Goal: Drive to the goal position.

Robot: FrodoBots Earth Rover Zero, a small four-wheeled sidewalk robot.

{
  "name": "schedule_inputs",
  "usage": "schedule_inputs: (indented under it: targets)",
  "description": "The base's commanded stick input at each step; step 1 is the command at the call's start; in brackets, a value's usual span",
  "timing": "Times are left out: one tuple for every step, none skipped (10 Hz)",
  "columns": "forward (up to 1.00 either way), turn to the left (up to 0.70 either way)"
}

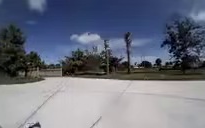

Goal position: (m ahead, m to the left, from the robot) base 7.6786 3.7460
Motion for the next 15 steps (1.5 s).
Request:
schedule_inputs:
  targets:
    - [0.85,0.0]
    - [0.85,0.0]
    - [0.85,0.0]
    - [0.85,0.0]
    - [0.85,0.0]
    - [0.85,0.0]
    - [0.85,0.0]
    - [0.85,0.0]
    - [0.85,0.11]
    - [0.85,0.3]
    - [0.85,0.34]
    - [0.85,0.34]
    - [0.85,0.34]
    - [0.85,0.34]
    - [0.85,0.34]
